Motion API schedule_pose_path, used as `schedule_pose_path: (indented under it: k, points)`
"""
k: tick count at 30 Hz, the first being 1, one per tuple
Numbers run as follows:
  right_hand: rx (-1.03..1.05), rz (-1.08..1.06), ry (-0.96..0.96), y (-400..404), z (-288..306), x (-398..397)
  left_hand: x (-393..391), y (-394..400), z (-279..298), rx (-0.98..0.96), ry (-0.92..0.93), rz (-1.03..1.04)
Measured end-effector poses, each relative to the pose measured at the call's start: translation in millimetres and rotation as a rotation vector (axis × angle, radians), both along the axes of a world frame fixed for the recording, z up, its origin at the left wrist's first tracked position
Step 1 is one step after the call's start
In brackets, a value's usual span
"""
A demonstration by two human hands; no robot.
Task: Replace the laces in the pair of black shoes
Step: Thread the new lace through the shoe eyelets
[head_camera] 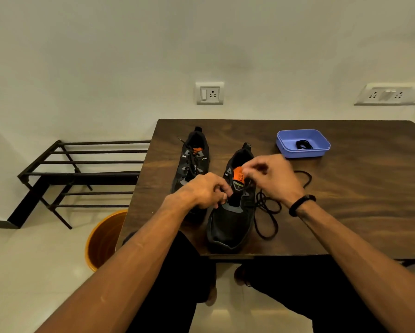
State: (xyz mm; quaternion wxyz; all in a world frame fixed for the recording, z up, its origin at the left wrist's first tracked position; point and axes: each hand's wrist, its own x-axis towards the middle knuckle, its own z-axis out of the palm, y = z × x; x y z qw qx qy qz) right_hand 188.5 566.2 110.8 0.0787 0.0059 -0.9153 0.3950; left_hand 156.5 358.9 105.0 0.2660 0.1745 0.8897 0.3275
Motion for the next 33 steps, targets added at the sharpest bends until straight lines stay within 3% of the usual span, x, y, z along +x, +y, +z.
schedule_pose_path:
  k: [4, 11, 22, 33]
  points:
    - [0.251, 0.115, -0.172, -19, -16, 7, -4, -6, -7, -0.062, 0.013, 0.146]
    - [0.715, 0.056, -0.09, -47, -20, 21, -8, -8, -10, -0.118, -0.019, 0.193]
    - [0.054, -0.103, -0.279, -41, -46, 12, -12, -7, -14, -0.078, -0.139, 0.196]
    - [-0.175, -0.033, -0.542, -30, -34, 3, -10, -7, -17, -0.044, -0.271, 0.21]
